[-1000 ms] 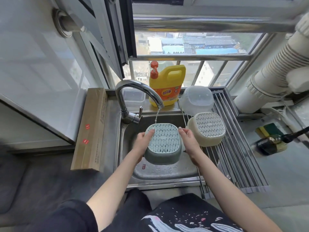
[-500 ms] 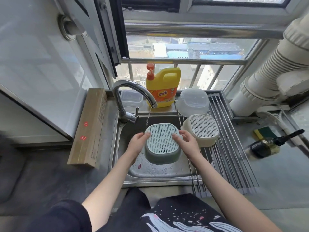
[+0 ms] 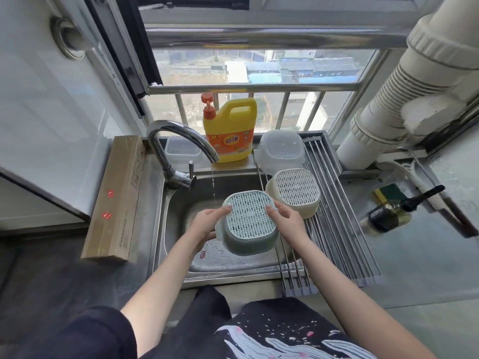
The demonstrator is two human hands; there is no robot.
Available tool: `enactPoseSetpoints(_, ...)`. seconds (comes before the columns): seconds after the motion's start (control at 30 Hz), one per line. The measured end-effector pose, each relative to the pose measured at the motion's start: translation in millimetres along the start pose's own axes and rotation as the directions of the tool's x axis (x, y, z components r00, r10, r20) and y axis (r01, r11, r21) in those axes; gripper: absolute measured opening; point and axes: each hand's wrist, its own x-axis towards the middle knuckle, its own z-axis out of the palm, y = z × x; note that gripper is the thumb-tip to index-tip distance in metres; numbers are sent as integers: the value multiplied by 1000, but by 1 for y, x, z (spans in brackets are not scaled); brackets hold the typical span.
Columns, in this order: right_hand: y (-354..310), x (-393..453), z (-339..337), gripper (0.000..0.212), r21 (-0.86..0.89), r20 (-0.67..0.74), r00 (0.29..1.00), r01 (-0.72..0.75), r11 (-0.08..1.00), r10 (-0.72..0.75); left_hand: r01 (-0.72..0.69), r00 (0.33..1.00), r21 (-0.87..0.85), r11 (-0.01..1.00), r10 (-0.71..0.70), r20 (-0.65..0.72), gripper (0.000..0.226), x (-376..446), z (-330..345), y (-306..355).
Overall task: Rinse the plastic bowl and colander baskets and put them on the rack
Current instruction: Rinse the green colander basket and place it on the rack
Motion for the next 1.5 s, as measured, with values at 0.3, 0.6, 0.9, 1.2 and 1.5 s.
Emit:
enactPoseSetpoints(0.3, 39, -35, -51, 58, -217, -122, 992, 11, 976, -39, 44, 968, 412, 910, -141, 207, 60, -7, 34, -2)
enactPoseSetpoints(0.6, 71, -37, -93, 51, -179, -201, 976, -120, 976, 83, -32, 971, 494, 869, -90, 223, 50, 6, 108, -11)
enactPoseSetpoints(0.9, 80, -28, -91, 43, -200, -230, 965, -172, 965, 124, -20, 998, 451, 892, -8, 59, 66, -9, 146, -20)
enactPoseSetpoints(1.2, 83, -25, -94, 45, -257, -308, 949, -157, 954, 73, -23, 997, 371, 928, -6, 77, 89, -5, 158, -21)
enactPoseSetpoints(1.5, 86, -24, -96, 44, -386, -333, 942, -99, 917, -39, 99, 994, 207, 973, -107, 26, 56, 1, 137, -43)
